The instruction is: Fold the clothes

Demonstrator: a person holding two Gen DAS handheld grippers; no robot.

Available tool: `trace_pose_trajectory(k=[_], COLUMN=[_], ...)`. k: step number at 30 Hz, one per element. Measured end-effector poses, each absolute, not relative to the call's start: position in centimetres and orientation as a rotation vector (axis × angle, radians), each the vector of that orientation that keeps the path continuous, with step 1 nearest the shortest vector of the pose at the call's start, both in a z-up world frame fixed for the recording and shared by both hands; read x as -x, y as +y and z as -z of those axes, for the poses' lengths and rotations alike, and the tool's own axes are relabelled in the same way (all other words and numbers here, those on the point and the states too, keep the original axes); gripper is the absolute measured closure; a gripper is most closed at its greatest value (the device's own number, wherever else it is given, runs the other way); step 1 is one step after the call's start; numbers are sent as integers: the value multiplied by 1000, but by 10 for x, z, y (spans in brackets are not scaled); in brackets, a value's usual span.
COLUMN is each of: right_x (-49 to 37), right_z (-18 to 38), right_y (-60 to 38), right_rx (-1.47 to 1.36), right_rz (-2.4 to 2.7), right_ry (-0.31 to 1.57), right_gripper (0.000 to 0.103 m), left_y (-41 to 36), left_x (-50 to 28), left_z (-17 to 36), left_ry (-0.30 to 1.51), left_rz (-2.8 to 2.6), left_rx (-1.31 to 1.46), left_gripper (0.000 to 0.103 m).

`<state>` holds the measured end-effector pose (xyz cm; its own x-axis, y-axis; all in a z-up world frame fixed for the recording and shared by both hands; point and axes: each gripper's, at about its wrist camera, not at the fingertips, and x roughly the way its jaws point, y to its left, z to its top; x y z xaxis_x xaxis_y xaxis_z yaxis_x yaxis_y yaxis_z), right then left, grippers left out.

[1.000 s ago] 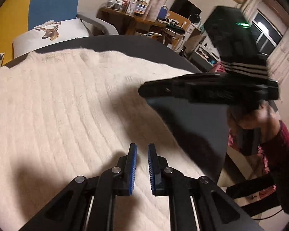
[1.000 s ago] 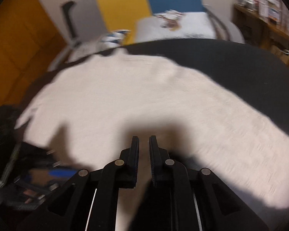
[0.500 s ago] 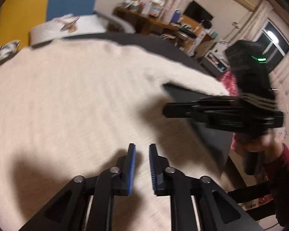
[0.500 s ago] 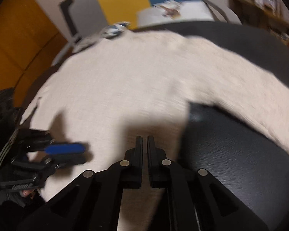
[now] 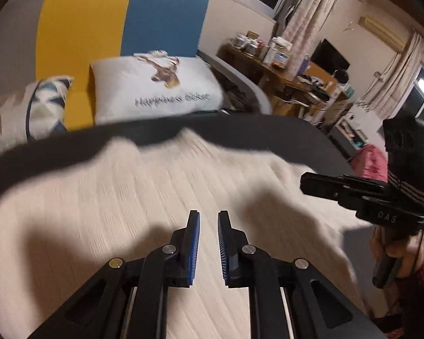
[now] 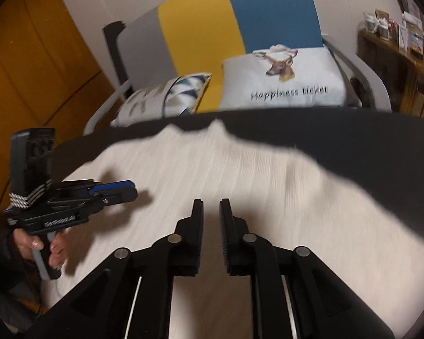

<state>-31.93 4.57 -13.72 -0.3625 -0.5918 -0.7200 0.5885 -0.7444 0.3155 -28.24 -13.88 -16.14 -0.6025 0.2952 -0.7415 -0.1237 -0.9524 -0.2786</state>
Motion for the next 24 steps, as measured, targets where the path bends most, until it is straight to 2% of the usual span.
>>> trace_pose_trajectory(k=[6,8,9,11,13,16,18,20,21,22,24], right_x=[376,390,395,403,410,421,428,435,439,442,450], right_z=[164,186,194,192,189,186,184,182,181,180,177], right_y=[-14,-27,-31,-28,-26,-23,-21,-18,-17,-16,-14], right_rx=[-1139,-1228,-1264,-1275,-1285,-1298,-1305,-1311,-1314,-1316,-1320], right_rz=[2102,2141,2149,2102,2055,1983,1935,1885,1860,1835,1784], right_ry=[81,214,253,195,137,52,-3,-58,-85,-112,-164], right_gripper=[89,89,93,93,93,88,75,34,25,22,22], left_y=[-160,-163,-166,-169,-190,-229,-253,-272,-279,-283,-285], left_x=[336,336,329,323,318,313,316,323,328,333,341], left_z=[191,197,194,189,184,177,172,173,175,177,179], left_ry=[-196,-149,-141,-185,-351,-478,-523,-609,-651,-666,-648], left_rz=[-2676,-2697,-2702,-2690,-2650,-2620,-2582,-2476,-2423,-2394,-2371], left_rx=[1374,1355,1344,1323,1281,1280,1298,1342,1367,1387,1411], left_gripper=[91,90,90,90,90,89,88,86,85,84,84])
